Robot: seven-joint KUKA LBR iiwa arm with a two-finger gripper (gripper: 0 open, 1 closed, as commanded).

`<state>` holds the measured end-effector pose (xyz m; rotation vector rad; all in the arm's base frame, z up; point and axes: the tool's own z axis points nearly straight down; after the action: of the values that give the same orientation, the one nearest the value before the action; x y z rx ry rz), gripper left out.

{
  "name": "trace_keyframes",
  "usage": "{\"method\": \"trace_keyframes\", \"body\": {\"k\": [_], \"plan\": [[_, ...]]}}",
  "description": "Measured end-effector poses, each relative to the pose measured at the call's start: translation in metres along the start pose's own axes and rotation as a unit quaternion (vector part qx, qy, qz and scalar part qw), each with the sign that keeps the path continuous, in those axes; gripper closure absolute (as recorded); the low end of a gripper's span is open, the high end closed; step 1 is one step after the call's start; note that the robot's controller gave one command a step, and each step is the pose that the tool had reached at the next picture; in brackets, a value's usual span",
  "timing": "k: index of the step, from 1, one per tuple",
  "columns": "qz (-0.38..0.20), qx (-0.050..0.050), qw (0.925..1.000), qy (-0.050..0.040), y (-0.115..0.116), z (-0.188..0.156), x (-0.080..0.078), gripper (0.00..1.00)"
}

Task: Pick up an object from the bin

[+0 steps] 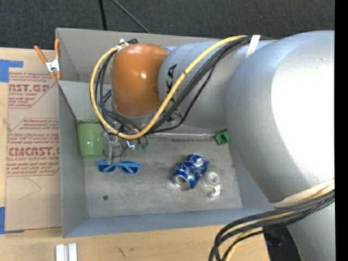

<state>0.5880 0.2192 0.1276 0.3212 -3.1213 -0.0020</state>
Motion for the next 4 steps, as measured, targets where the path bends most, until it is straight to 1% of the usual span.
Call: {"method": "trace_keyframes", "body": {"k": [1, 2, 3, 4], "plan": [[0.172, 0.0, 0.9851, -0.0014, 0.008, 0.007, 0.023, 1.0], [0.148, -0.001, 0.9889, -0.0065, 0.028, -0.058, 0.012, 1.0], [0.149, 0.0, 0.9888, -0.0031, 0.026, -0.053, 0.013, 0.0], [0.252, 0.001, 0.9678, 0.0001, 0.002, 0.045, 0.004, 0.0]]}}
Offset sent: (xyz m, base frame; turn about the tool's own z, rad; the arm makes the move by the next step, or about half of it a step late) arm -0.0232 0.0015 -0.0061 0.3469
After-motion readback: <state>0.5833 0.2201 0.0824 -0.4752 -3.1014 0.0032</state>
